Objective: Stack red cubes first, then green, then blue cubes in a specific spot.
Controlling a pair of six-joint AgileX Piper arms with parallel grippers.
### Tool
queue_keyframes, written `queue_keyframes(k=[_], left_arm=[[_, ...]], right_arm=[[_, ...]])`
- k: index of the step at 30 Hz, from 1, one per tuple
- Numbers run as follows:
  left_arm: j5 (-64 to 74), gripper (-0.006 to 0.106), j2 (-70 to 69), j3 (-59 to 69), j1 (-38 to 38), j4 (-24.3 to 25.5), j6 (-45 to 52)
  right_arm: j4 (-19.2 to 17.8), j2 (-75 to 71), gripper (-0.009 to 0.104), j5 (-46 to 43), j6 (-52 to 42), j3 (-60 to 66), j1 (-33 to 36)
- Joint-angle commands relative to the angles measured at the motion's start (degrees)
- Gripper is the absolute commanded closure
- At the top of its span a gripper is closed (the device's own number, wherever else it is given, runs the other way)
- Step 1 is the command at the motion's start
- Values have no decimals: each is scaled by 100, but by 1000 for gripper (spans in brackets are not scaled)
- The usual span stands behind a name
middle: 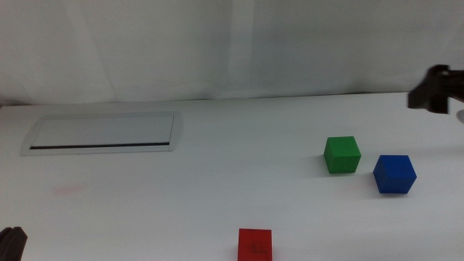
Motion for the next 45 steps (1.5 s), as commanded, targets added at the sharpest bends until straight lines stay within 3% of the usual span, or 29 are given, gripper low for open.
queue_keyframes(k=[1,8,14,28,45], left_arm=[[-21,103,11,234,18,-24,7],[-56,103,11,234,18,-24,7],[-56,103,11,234,18,-24,7],[-64,103,11,234,18,-24,7],[-69,103,11,234,18,-24,7]], right_arm=[[27,369,-8,84,-81,-282,207],[-76,1448,-8,229,385,-948,769],[-793,2323,-8,275,998,-1308,1222],[-776,3319,-8,-182,1181,-1330,1254],[-776,4102,-8,48,1263,-1919,1263]])
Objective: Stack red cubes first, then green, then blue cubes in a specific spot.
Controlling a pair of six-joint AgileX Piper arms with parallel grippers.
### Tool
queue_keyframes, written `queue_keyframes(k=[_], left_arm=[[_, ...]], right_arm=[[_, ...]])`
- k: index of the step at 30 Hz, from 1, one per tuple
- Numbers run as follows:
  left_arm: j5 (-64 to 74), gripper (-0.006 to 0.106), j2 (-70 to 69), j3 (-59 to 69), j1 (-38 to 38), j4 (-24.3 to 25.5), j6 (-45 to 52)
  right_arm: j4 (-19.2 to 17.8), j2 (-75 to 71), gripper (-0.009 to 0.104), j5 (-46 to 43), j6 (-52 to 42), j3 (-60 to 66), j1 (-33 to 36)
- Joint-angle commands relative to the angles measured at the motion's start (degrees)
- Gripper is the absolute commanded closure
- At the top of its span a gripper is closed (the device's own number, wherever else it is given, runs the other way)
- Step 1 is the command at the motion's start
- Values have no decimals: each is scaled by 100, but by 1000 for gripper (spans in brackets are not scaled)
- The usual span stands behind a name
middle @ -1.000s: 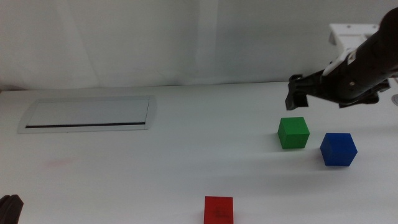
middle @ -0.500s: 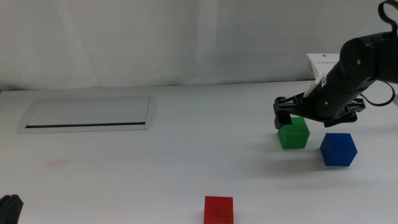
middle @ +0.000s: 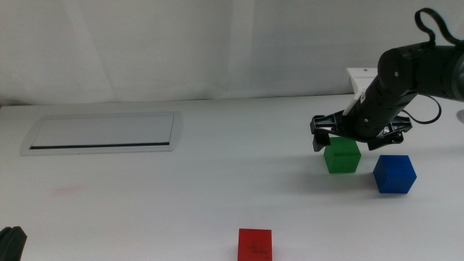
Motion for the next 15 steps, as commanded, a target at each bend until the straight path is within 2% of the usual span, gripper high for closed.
queue_keyframes(k=[1,10,14,15], left_arm=[[-58,103,11,234,18,-35,-7],[-58,103,11,234,18,-35,-7],[-58,103,11,234,18,-35,-7],[-68,103,11,234,18,-35,-7]], right_arm=[[-55,105,-8,76,0,-95,7],[-60,345,-2,102,0,-155,58],[-60,460,9,168,0,-201,58],[-60,475,16,168,0,-201,58]])
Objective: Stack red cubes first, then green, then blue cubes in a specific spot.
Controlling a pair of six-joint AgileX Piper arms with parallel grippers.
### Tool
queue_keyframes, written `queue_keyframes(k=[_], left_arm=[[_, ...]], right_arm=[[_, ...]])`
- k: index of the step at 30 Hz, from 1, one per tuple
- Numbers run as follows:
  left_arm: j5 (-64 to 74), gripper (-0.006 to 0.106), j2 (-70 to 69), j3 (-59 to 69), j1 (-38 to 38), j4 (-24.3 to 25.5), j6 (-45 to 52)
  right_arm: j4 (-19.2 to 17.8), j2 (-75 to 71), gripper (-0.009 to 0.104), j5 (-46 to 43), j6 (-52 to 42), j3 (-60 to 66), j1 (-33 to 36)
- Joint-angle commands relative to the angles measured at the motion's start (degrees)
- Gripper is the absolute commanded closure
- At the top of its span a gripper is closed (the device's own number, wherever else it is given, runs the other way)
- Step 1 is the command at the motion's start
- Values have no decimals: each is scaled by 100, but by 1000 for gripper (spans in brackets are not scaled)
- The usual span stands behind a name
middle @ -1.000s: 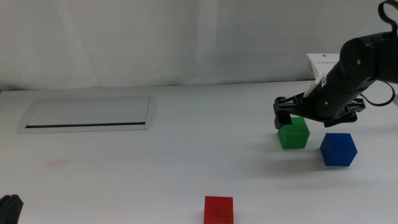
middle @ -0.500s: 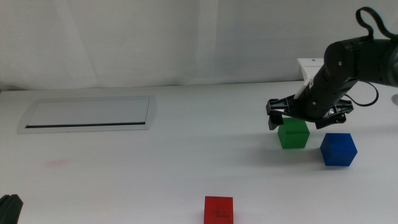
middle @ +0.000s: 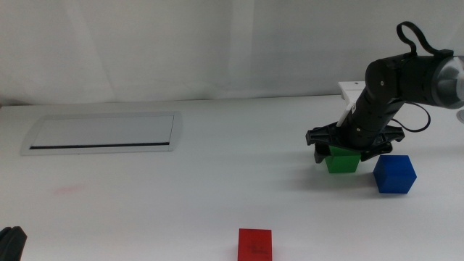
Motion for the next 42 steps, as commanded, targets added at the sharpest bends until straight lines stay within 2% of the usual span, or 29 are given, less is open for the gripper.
queue_keyframes(k=[1,3,7,8,16,22,27,30,42], left_arm=[[-57,103,11,234,18,-35,-7],[-57,103,11,234,18,-35,-7],[-57,103,11,234,18,-35,-7],[-57,103,11,234,18,-35,-7],[-72,103,11,234,18,-35,-7],[-76,103,11,234,18,-35,-7],[-100,103,11,234,18,-35,-7],[-100,103,11,234,18,-35,-7],[-89,103,-12,234,18,-35,-7]], right_arm=[[-49,68,23,11,0,-52,19],[-49,71,41,1,0,-52,19],[-73,71,90,-77,0,-52,19],[-73,71,98,-71,0,-52,19],[-86,-188,98,445,31,-553,51],[-261,-1021,98,733,658,-657,337],[-914,-1642,98,1357,1209,-657,1062],[-1146,-1901,98,1491,1523,-657,1538],[-1068,-2012,98,1712,2525,-657,3145]])
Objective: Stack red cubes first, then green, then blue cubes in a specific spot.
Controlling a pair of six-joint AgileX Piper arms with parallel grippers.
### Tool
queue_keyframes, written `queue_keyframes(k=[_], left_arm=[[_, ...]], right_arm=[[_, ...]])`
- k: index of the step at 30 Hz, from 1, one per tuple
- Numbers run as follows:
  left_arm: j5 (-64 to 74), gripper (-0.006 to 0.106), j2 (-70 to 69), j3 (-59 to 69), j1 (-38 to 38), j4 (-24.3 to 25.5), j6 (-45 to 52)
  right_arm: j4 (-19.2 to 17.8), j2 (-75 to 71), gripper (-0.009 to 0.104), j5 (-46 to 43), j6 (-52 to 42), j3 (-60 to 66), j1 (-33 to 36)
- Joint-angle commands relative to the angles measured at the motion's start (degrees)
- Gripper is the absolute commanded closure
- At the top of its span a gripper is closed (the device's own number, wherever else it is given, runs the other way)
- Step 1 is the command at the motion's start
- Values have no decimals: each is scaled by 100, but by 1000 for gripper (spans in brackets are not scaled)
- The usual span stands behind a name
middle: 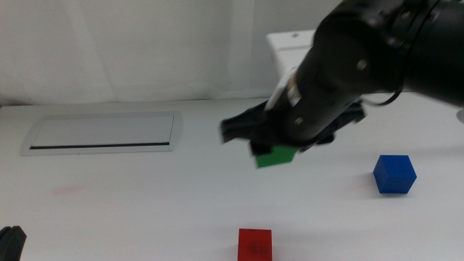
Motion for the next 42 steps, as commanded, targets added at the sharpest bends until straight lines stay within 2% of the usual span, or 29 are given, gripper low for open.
queue_keyframes(k=[1,7,9,11,16,26,31,42], left_arm=[[-67,103,-12,234,18,-35,-21],[-67,103,-12,234,18,-35,-21],[-67,103,-12,234,18,-35,-21],[-67,103,-12,234,18,-35,-21],[-67,103,-12,234,18,-35,-21],[-67,103,-12,234,18,-35,-21],[-67,103,-12,234,18,-35,-21],[-67,103,-12,234,18,-35,-21]], right_arm=[[-24,-25,98,9,344,-4,303],[115,-25,98,-277,1046,800,793],[346,-25,98,-659,1172,1008,907],[407,-25,98,-792,1200,1081,975],[410,-25,98,-843,1468,1312,994],[822,-14,98,-1310,1468,1740,994],[798,88,98,-1168,1468,1740,994],[494,321,98,-1043,1593,1740,994]])
